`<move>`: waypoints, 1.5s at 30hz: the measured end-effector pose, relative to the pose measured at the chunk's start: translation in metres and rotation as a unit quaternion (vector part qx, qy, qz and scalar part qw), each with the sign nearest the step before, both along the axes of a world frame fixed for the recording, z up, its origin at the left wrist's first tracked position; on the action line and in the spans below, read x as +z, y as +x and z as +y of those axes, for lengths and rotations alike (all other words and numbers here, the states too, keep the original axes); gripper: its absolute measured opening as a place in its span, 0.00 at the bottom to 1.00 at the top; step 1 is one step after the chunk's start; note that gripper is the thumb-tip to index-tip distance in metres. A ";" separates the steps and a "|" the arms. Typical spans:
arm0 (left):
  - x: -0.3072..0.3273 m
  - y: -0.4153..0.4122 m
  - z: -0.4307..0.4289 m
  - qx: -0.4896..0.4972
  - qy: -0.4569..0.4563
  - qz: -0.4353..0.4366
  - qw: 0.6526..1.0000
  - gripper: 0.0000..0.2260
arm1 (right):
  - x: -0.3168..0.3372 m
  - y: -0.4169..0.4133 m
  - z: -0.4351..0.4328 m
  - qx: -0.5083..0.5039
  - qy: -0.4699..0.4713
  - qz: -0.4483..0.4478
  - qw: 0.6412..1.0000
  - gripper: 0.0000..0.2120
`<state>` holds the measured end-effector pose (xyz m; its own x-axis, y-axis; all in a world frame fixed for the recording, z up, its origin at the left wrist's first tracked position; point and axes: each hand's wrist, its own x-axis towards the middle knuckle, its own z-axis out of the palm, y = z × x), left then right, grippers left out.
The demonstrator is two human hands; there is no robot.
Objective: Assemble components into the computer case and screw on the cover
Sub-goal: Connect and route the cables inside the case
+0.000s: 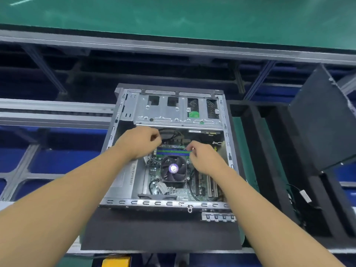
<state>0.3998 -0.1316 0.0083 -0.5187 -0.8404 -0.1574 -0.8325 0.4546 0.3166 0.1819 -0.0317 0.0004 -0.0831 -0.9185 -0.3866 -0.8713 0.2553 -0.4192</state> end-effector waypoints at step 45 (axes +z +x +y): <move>-0.008 0.001 -0.004 0.057 0.046 0.047 0.996 0.12 | 0.000 0.016 0.012 0.189 0.203 -0.089 0.957 0.11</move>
